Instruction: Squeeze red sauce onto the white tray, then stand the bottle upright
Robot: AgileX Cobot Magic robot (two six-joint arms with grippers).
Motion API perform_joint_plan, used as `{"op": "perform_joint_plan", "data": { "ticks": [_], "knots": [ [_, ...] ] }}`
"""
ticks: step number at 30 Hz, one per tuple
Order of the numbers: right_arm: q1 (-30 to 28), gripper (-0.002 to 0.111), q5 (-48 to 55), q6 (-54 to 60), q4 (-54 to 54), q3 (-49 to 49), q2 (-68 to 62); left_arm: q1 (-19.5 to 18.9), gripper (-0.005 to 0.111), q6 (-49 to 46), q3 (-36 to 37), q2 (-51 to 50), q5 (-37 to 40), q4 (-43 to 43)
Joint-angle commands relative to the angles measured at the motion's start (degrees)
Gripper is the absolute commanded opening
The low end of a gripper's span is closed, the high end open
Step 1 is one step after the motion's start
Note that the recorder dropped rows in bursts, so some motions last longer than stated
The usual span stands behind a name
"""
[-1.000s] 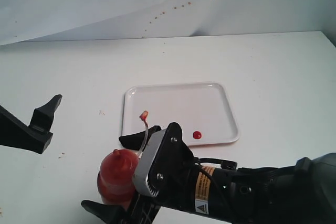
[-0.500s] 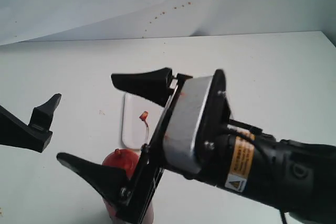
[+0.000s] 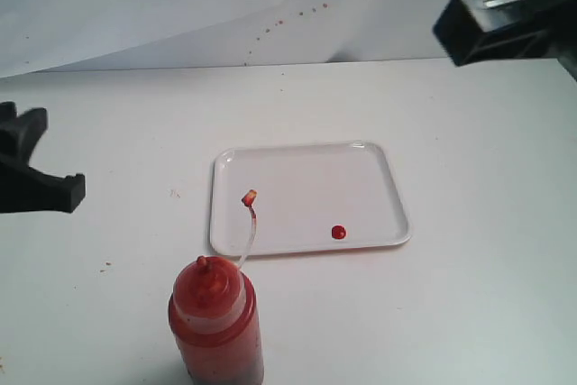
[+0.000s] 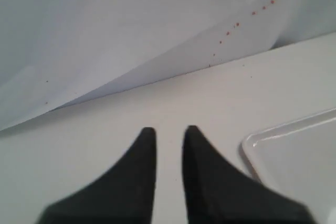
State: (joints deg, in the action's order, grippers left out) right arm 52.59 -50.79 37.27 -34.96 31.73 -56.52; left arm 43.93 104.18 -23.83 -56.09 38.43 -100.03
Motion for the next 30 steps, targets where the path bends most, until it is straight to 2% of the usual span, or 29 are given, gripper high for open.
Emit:
{"op": "perform_joint_plan", "data": {
  "ticks": [1,4,10,15,21,23,24,25,26,28,30],
  "knots": [
    [0.03,0.0,-5.47,24.77,-12.96,0.15,3.98,0.01,0.002,0.61,-5.09,0.13,1.07,0.08],
    [0.03,0.0,-16.18,25.28,-20.06,0.15,4.09,0.01,0.0,0.62,-10.68,0.13,1.07,0.08],
    [0.03,0.0,-17.92,26.73,-22.69,0.15,4.09,0.01,0.0,0.62,-19.09,-0.08,0.83,0.08],
    [0.03,0.0,-17.95,26.73,-27.94,0.15,4.09,0.01,0.0,0.65,-19.68,-0.08,0.83,0.08],
    [0.03,0.0,-17.95,26.73,-27.94,0.15,4.09,0.01,0.0,0.65,-19.68,-0.08,0.83,0.08],
    [0.03,0.0,-17.95,26.73,-27.94,0.15,4.09,0.26,0.0,-2.61,-19.68,0.55,1.63,0.08],
    [0.03,0.0,-17.95,26.73,-27.94,0.15,4.09,-0.8,0.0,-0.68,-19.68,2.39,-2.15,1.77],
    [0.03,0.0,-17.95,26.73,-28.04,0.15,4.09,-3.02,0.0,-3.05,-19.31,5.09,-8.12,5.03],
    [0.03,0.0,-18.08,26.73,-28.02,0.15,4.09,-6.53,0.0,-4.77,-18.23,8.33,-14.34,10.38],
    [0.03,0.0,-17.72,26.73,-28.02,0.15,4.09,-17.22,0.0,-5.48,-13.98,17.13,-24.45,21.42],
    [0.03,0.0,-17.72,26.73,-28.02,0.15,4.09,-27.2,0.0,-5.48,-8.44,25.8,-31.55,26.23]
  ]
}}
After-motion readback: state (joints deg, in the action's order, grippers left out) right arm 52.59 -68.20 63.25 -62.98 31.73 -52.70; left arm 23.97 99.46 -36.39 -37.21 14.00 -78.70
